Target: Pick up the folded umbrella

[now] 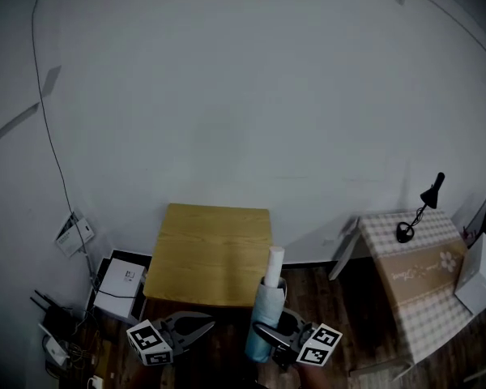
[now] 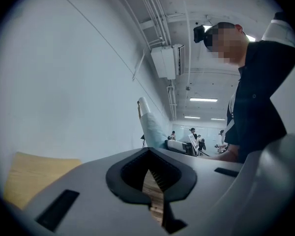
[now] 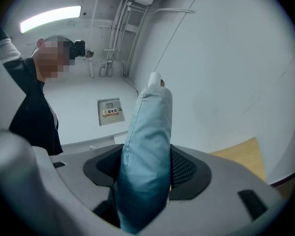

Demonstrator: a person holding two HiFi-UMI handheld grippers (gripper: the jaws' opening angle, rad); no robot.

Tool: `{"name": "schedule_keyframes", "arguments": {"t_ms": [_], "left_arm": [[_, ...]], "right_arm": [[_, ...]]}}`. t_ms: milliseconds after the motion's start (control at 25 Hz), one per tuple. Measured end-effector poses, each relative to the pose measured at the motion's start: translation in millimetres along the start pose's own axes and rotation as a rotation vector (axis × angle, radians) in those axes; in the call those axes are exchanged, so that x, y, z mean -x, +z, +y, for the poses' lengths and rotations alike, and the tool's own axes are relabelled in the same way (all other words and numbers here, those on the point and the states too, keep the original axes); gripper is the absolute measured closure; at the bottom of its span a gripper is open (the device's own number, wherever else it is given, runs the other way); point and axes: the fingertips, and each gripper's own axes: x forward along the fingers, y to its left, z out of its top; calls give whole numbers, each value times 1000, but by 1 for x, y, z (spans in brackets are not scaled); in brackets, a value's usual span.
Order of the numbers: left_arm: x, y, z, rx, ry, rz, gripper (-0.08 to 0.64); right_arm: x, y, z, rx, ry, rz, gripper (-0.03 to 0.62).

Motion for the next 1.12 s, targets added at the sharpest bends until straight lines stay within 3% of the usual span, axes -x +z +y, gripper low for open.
{"name": "schedule_keyframes", "arguments": {"t_ms": [240, 520, 640, 800, 960, 1120], "left_arm": [[65, -30, -53, 48, -60, -24, 548], [87, -49, -97, 70, -93, -29, 548], [87, -45, -113, 47, -76, -49, 548], [77, -39, -135, 21, -48, -43, 548], [62, -37, -162, 44, -45, -66, 548], [29, -44, -186, 44, -24, -32, 548]], "right_arm": [[10, -40, 65, -26, -51, 18, 312], [26, -73, 116, -24, -59, 74, 311], [36, -70, 131, 11, -35, 116, 311], [57, -51, 138, 39, 8, 98, 312], [82, -36, 144, 66, 31, 105, 311], [126, -29, 144, 63, 29, 92, 312]]}}
